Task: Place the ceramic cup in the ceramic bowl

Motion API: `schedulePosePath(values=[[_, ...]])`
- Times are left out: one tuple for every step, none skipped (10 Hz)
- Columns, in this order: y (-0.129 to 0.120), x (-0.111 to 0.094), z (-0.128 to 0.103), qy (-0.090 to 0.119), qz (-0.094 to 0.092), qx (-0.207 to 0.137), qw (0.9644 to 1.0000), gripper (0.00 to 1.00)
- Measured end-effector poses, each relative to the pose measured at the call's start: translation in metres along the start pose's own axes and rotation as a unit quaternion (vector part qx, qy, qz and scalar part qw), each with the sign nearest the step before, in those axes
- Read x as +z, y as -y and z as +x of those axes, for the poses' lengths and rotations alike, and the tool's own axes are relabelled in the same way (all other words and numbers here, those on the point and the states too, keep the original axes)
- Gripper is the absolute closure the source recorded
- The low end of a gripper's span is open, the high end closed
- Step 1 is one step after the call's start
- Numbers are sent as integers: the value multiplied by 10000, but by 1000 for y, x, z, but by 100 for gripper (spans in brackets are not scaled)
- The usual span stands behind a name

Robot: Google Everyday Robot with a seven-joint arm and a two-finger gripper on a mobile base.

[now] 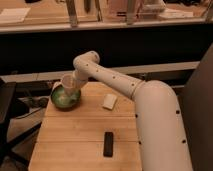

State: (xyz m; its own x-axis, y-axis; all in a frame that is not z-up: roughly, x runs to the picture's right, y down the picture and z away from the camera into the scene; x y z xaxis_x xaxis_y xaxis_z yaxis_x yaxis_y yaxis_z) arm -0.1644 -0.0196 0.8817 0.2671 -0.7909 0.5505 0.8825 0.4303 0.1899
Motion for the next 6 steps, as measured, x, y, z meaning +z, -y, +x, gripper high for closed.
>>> schedulePosePath(values=[[0, 0, 0, 5, -2, 4, 10000, 100], [-1, 1, 0, 11, -8, 14, 10000, 100], [-1, 2, 0, 22, -18, 23, 10000, 100], [-2, 2, 0, 23, -27, 30, 10000, 100], [-3, 2, 0, 32, -34, 39, 10000, 100], [-3, 2, 1, 35, -42, 45, 10000, 100]])
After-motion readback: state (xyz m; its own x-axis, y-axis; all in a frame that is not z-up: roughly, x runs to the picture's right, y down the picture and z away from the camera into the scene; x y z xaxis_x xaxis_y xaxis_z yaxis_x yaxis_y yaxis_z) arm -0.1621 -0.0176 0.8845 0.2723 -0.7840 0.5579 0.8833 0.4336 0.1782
